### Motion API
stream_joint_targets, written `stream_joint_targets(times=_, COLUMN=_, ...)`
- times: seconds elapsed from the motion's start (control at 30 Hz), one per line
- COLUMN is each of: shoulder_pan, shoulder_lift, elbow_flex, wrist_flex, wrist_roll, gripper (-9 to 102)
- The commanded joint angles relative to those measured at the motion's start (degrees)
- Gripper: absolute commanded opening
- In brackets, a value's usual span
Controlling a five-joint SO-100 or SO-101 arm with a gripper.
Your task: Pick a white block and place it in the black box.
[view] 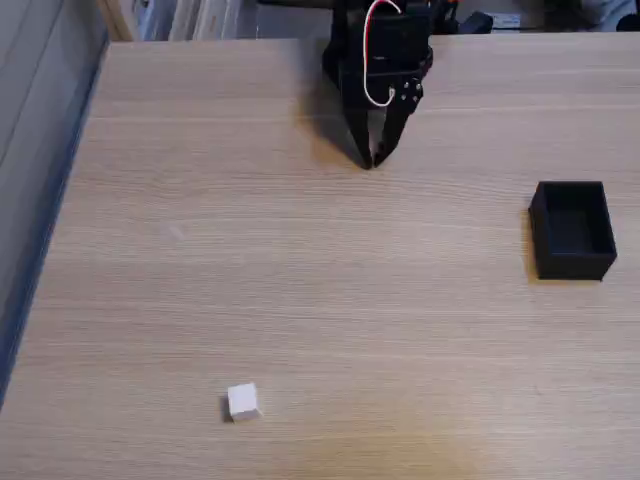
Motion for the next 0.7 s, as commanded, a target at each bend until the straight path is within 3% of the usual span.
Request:
stream_joint_targets(times=0.0, shoulder_pan=0.97, shoulder_lift=0.35, elbow_flex=0.62, wrist_flex=0.18, wrist_roll=-1.14, gripper=0)
stream_joint_targets(times=0.33, shoulder_pan=2.99, shoulder_lift=-4.13, elbow_flex=-6.68, wrist_flex=0.35, wrist_roll=-0.97, gripper=0)
stream_joint_targets(times=0.67, shoulder_pan=2.11, shoulder_lift=-19.78, elbow_flex=-19.42, wrist_flex=-2.99, wrist_roll=4.75, gripper=1)
